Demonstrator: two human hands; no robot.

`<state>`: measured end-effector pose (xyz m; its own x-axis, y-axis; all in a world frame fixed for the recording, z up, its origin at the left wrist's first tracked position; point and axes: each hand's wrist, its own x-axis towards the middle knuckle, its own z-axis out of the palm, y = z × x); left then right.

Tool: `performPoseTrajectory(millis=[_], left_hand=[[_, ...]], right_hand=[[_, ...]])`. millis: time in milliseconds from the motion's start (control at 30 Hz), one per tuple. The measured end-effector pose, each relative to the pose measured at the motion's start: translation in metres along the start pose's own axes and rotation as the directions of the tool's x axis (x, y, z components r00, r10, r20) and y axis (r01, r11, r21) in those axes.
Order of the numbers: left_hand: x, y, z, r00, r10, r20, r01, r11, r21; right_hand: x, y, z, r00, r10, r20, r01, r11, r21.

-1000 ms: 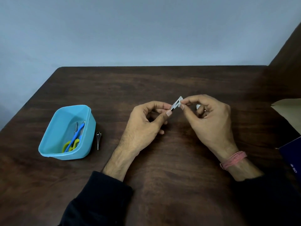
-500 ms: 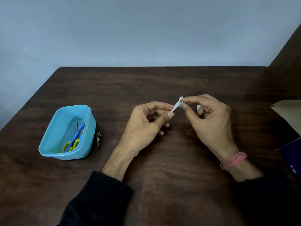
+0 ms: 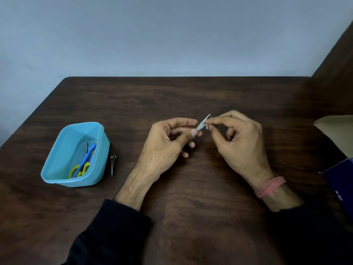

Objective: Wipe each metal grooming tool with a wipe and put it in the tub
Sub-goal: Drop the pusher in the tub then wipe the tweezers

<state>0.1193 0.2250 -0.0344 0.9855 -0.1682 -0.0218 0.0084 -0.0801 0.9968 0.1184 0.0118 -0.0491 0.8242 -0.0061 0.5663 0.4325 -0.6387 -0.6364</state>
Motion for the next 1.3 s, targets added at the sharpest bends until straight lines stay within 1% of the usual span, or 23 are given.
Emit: performPoseTrajectory(millis=[67,200,333,467,567,633,800,900,1000,1067,1167,1300], left_hand=[[-0.0001,0.0004,0.0001,1.0,-0.003,-0.002,0.003,1.0,0.004],[0.0002,0.0004,-0.0002,1.0,-0.006,-0.02,0.006,1.0,-0.004],[0.0002,0.0001,-0.0004,1.0,-0.007,-0.011,0.007,1.0,-0.004],[0.0002,0.0,-0.0003,1.0,-0.01,-0.029,0.009,1.0,-0.02],[0.0011,-0.0017,-0.0001,1.0,-0.001,-0.03,0.001,1.0,-0.002],[0.0012,-0.0028,0.0,1.0,-0.002,-0.03,0.003,1.0,0.01],[0.0013,-0.0028,-0.0002,0.999,-0.003,-0.04,0.002,1.0,-0.011],[0.0021,-0.0031,-0.0008,0.999,-0.006,-0.051,0.004,1.0,-0.029],[0.003,-0.004,-0.0014,0.998,-0.001,-0.062,-0.002,0.999,-0.053],[0.0031,-0.0038,-0.0016,0.998,-0.002,-0.058,-0.001,0.999,-0.053],[0.0031,-0.0038,-0.001,0.999,-0.005,-0.045,0.004,0.999,-0.033],[0.0029,-0.0037,-0.0013,0.999,0.004,-0.049,-0.005,1.0,-0.029]], right_hand=[[0.0004,-0.0002,-0.0002,1.0,0.016,-0.014,-0.016,1.0,-0.016],[-0.001,-0.0017,0.0008,0.999,-0.01,0.054,0.012,0.999,-0.036],[-0.0003,0.0005,-0.0004,1.0,0.018,0.004,-0.018,0.999,-0.045],[-0.0025,-0.0022,0.0014,0.999,-0.014,0.036,0.016,0.998,-0.065],[-0.0015,0.0004,-0.0002,1.0,0.013,-0.027,-0.015,0.997,-0.078],[-0.0013,0.0009,-0.0006,0.999,0.033,-0.039,-0.037,0.996,-0.079],[-0.0025,0.0005,0.0011,0.999,-0.02,0.048,0.022,0.999,-0.05],[-0.0014,0.0014,0.0008,0.998,-0.024,0.06,0.025,1.0,-0.015],[-0.0036,-0.0013,0.0021,0.991,-0.078,0.11,0.077,0.997,0.015],[-0.0027,-0.0006,0.0019,0.991,-0.079,0.109,0.078,0.997,0.014],[-0.0011,0.0016,0.001,0.998,-0.033,0.057,0.034,0.999,-0.014],[-0.0035,-0.0014,0.0018,0.995,-0.056,0.088,0.058,0.998,-0.014]])
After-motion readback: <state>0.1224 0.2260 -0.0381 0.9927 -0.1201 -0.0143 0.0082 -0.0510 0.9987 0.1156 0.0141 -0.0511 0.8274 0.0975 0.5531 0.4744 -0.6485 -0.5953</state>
